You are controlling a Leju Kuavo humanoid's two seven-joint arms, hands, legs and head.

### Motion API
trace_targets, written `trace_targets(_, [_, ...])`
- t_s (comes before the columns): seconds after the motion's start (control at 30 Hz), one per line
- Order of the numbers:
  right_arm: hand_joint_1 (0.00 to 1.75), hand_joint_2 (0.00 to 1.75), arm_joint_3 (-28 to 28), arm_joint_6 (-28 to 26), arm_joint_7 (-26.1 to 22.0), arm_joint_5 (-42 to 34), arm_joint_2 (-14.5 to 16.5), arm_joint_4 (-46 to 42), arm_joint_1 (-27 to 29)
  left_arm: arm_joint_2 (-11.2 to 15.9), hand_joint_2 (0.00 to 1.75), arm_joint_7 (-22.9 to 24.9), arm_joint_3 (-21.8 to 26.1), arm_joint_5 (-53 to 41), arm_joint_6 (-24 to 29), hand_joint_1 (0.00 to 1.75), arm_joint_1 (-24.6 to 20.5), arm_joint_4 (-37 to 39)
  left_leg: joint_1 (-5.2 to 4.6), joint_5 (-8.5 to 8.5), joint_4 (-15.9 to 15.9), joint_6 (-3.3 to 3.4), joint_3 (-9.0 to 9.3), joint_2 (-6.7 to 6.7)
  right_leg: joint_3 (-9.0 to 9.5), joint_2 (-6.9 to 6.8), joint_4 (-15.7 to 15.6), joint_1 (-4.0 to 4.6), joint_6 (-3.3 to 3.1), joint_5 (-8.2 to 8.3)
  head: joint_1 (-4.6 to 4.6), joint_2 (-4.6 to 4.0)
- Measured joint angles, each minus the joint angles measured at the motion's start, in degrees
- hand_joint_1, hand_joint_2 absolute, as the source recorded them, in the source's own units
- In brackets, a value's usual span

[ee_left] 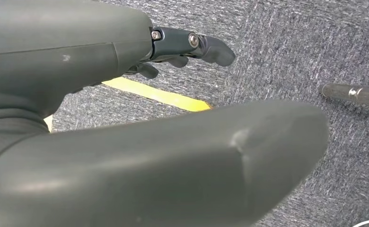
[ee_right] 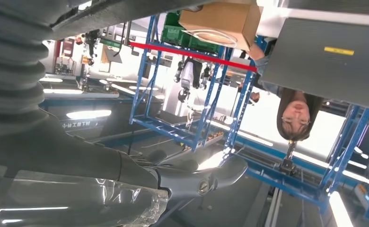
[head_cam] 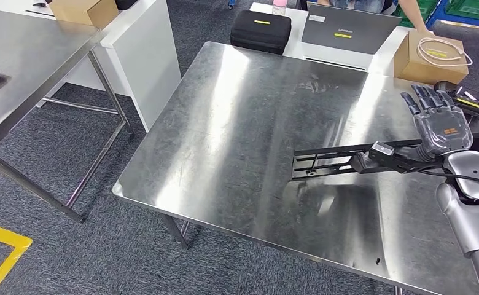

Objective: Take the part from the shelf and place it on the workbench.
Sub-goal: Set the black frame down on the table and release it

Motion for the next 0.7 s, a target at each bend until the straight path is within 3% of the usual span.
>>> trace_targets(0.03, [0.0,1.75,0.0,0.1,-0.2,0.0,0.0,0.5,-0.3,0.0,0.0,0.0,0.0,0.0,0.0,0.0,0.0,0.0,0.0,0.02,0.0,0.05,-0.01,-0.01,0.03,0.0,-0.1,-0.01,0.05,0.03,-0.01,0.0])
trace_targets(0.5, [0.0,1.75,0.0,-0.3,-1.2,-0.6,0.0,5.1,-1.3,0.0,0.0,-1.2,-0.5,-0.1,0.0,0.0,0.0,0.0,-0.1,0.04,0.0,0.22,-0.01,-0.04,0.13,-0.03,-0.2,-0.04,0.2,0.14,-0.01,0.0])
trace_targets(0.7, [0.0,1.75,-0.6,6.6,-1.3,-1.5,-0.6,8.5,-3.6,0.0,0.0,-1.0,-0.9,0.4,0.0,0.0,0.0,0.0,-0.11,0.04,0.0,0.22,-0.02,-0.04,0.13,-0.03,-0.2,-0.04,0.2,0.14,-0.02,0.0])
